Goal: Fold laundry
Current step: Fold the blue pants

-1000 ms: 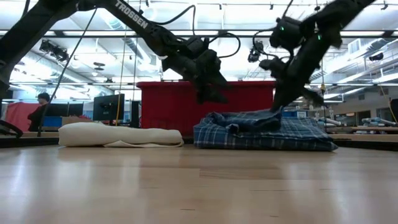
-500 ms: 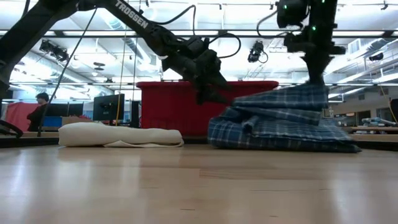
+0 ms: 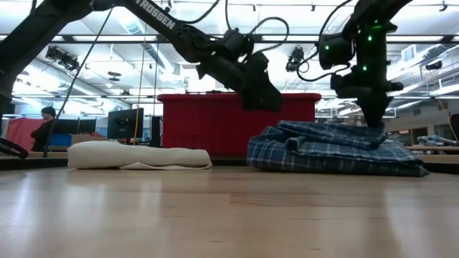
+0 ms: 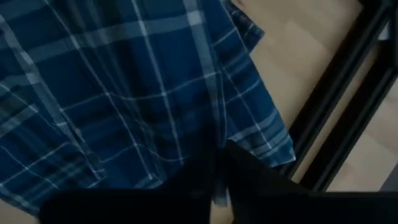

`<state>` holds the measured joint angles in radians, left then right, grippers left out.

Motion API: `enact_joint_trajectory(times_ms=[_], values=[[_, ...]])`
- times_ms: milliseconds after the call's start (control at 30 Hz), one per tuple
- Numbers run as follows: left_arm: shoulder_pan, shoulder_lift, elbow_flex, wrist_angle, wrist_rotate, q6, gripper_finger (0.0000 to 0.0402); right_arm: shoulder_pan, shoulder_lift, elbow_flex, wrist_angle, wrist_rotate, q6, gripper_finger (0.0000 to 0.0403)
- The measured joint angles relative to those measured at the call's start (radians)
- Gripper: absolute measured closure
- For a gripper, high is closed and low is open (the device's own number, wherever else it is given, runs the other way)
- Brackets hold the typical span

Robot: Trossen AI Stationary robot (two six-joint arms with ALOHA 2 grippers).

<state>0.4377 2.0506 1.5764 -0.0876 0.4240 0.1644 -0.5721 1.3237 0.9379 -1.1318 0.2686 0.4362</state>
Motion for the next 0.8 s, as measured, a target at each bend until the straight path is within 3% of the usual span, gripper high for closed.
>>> enact_joint_trajectory(times_ms=[267, 367, 433, 600, 800], values=[[0.004, 0.089, -0.001, 0.000, -0.004, -0.045, 0.0089, 0.002, -0.053, 0.132, -0.154, 0.085, 0.247, 0.0249], [0.000, 0.100, -0.002, 0.010, 0.012, -0.034, 0.0089, 0.011, -0.091, 0.186, -0.095, 0.049, 0.274, 0.0229], [-0.006, 0.099, -0.002, 0.021, 0.014, -0.017, 0.0089, 0.022, -0.116, 0.183, 0.049, 0.013, 0.268, 0.0225], [-0.009, 0.078, -0.003, -0.037, 0.015, -0.043, 0.0089, 0.041, -0.116, 0.052, 0.456, -0.017, 0.266, 0.0257], [0.021, -0.031, 0.001, -0.192, 0.018, -0.040, 0.0089, 0.038, -0.114, -0.209, 0.903, -0.112, 0.380, 0.0358]])
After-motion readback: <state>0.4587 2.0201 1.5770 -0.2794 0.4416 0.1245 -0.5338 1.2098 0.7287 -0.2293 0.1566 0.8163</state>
